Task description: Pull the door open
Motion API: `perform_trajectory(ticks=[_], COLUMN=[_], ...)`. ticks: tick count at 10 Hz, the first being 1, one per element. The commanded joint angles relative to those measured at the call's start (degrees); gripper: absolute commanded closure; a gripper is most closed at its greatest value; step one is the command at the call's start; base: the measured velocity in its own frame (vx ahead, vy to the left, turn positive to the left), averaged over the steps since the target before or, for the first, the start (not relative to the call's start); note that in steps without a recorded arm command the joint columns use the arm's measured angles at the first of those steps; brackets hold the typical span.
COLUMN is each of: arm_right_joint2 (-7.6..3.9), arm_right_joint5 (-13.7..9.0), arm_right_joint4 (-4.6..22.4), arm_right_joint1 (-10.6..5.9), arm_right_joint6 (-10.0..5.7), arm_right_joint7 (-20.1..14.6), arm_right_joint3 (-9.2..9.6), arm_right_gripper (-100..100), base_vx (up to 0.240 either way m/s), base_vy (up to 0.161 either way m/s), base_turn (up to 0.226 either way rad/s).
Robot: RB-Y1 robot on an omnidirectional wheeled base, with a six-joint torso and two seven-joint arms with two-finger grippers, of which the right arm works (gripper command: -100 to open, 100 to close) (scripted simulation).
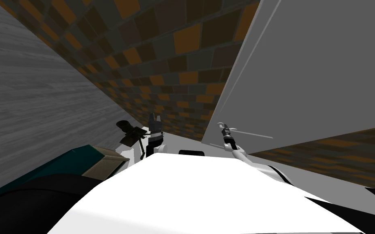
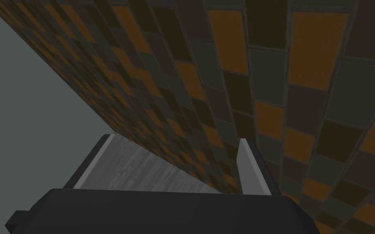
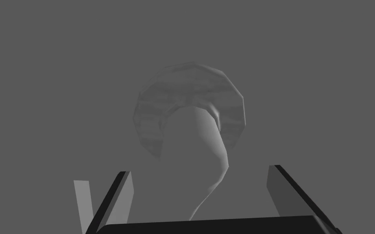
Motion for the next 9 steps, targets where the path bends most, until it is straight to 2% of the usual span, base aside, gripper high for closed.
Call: perform_trajectory(ticks=[1, 2, 3, 8, 9], arm_right_joint2=[-0.35, -0.29, -0.29, -0.29, -0.51], arm_right_joint5=[-0.03, -0.02, -0.02, -0.02, 0.30], arm_right_joint4=[2.11, 1.37, 1.37, 1.37, 1.34], arm_right_joint1=[-0.63, -0.40, -0.40, -0.40, -0.14], arm_right_joint6=[-1.28, -0.93, -0.93, -0.93, -1.15], arm_right_joint7=[-0.40, -0.36, -0.36, -0.36, -1.10], arm_right_joint3=[-0.01, 0.00, 0.00, 0.00, 0.59], arm_right_gripper=[-100, -100, 100, 100, 100], base_vx=[0.065, 0.021, 0.000, -0.003, -0.102], base_vy=[-0.008, -0.003, 0.000, 0.000, -0.024], base_turn=[-0.006, -0.002, 0.000, 0.001, 0.059])
